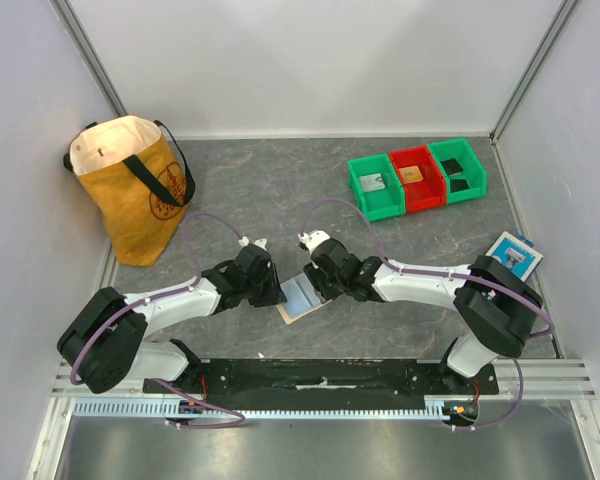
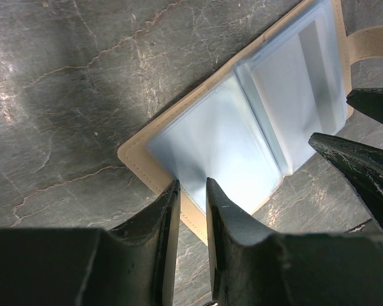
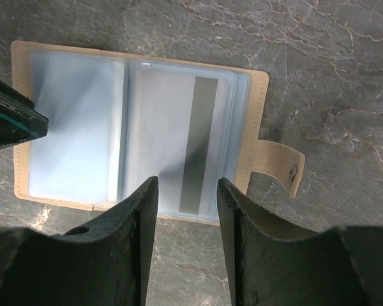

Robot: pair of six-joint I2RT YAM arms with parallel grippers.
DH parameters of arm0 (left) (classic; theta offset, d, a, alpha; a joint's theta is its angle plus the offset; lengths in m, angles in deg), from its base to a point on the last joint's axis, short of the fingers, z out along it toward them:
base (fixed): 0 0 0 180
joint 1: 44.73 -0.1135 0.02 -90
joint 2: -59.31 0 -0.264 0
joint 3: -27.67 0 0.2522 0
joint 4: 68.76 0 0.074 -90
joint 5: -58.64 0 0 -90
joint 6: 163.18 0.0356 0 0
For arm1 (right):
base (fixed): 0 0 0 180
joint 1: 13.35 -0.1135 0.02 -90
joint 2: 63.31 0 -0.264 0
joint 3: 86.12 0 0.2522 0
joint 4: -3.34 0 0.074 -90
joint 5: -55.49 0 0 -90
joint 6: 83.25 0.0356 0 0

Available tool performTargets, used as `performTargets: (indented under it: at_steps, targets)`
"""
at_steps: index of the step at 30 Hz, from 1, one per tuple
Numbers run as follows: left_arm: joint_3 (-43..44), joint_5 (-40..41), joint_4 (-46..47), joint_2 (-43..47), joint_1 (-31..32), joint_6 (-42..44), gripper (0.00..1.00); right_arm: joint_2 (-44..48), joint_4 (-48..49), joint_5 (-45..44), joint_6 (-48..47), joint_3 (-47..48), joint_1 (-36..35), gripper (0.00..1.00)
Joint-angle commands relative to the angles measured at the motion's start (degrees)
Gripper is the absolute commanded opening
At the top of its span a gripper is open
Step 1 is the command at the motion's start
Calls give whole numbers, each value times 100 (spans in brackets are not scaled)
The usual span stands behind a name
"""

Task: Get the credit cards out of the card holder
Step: Remove the credit card from the card holder.

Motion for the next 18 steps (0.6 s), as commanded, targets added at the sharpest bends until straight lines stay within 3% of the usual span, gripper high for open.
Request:
performTargets:
  at_steps: [1,13,18]
  targets:
    - [-9,59,67,-116,16,169,29,54,-89,-291,0,58,-56,50]
    - [-106,-11,163,-107,16,125,29,-43,34,61,114,5,-91,44]
    - [-115,-20,172,-98,16,125,29,-105,34,-88,202,-12,-91,46]
